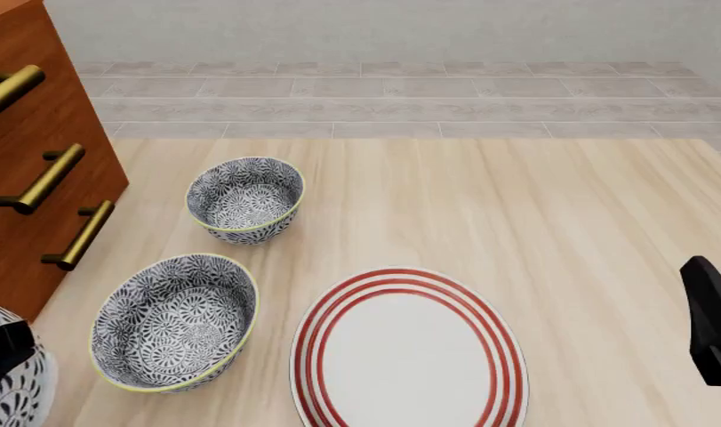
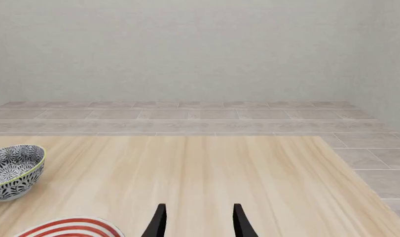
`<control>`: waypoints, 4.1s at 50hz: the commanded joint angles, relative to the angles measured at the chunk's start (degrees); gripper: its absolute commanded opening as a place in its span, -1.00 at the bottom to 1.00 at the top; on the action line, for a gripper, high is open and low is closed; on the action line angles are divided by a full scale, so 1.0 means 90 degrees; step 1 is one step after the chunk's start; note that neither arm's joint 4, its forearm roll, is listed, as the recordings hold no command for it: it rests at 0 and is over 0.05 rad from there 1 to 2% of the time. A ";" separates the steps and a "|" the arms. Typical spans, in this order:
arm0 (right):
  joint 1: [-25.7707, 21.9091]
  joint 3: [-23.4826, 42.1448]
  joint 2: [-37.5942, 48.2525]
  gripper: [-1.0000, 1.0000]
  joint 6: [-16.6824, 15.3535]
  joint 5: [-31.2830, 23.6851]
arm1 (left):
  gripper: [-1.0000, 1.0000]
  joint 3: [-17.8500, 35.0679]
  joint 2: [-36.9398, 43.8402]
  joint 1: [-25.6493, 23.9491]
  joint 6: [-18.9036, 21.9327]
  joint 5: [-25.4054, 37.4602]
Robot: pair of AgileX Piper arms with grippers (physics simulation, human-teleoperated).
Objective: Put the bowl at the front on the plate.
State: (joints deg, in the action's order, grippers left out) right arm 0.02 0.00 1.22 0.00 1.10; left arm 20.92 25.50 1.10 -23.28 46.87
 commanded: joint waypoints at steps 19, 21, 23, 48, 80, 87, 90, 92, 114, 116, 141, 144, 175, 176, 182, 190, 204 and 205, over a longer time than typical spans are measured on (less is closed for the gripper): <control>0.0000 0.0004 -0.0037 1.00 0.0000 -0.0042 | -1.00 0.0642 -0.0004 -0.0928 -0.0579 0.0058; 0.0000 0.0004 -0.0037 1.00 0.0000 -0.0042 | -1.00 0.0690 0.0040 -0.0970 -0.0573 0.0033; 0.0000 0.0004 -0.0037 1.00 0.0000 -0.0042 | -1.00 0.0698 0.0089 -0.1039 -0.0608 -0.0033; -0.0001 0.0004 -0.0038 1.00 0.0000 -0.0042 | -1.00 0.1733 0.0877 -0.2230 -0.0714 -0.0495; -0.0001 0.0004 -0.0037 1.00 0.0000 -0.0042 | -1.00 0.3238 0.3154 -0.3155 0.1414 -0.0712; 0.0000 0.0004 -0.0039 1.00 0.0000 -0.0043 | -1.00 0.3601 0.3596 -0.3328 0.1842 -0.0671; 0.0000 0.0004 -0.0040 1.00 -0.0001 -0.0043 | -1.00 0.3767 0.3862 -0.3482 0.1994 -0.0670; -0.0002 0.0004 -0.0039 1.00 0.0000 -0.0043 | -1.00 0.3877 0.3978 -0.3481 0.2098 -0.0691; 0.0000 0.0004 -0.0039 1.00 -0.0001 -0.0043 | -1.00 0.4419 0.5545 -0.4621 0.2749 -0.1066; 0.0000 0.0004 -0.0037 1.00 -0.0001 -0.0042 | -1.00 0.4486 0.5614 -0.4689 0.2838 -0.1050; -0.0001 0.0004 -0.0038 1.00 0.0001 -0.0042 | -1.00 0.4987 0.6570 -0.5572 0.3369 -0.1131; -0.0001 0.0004 -0.0035 1.00 -0.0001 -0.0041 | -1.00 0.5038 0.6653 -0.5661 0.3373 -0.1183; -0.0001 0.0004 -0.0039 1.00 0.0000 -0.0043 | -1.00 0.5347 0.7916 -0.6702 0.3141 -0.1409; -0.0001 0.0004 -0.0037 1.00 -0.0001 -0.0042 | -1.00 0.5320 0.7912 -0.6685 0.3151 -0.1411; 0.0000 0.0004 -0.0039 1.00 0.0000 -0.0043 | -1.00 0.5147 0.7795 -0.6505 0.3319 -0.1425; -0.0001 0.0004 -0.0039 1.00 -0.0001 -0.0043 | -1.00 0.5107 0.7794 -0.6608 0.3227 -0.1447; 0.0000 0.0004 -0.0038 1.00 0.0000 -0.0043 | -1.00 0.5132 0.7904 -0.6832 0.3040 -0.1491; -0.0002 0.0004 -0.0040 1.00 -0.0001 -0.0043 | -1.00 0.5121 0.7921 -0.6853 0.3018 -0.1500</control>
State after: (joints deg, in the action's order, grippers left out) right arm 0.02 0.00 1.22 0.00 1.10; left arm 66.84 96.55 -59.48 4.67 33.43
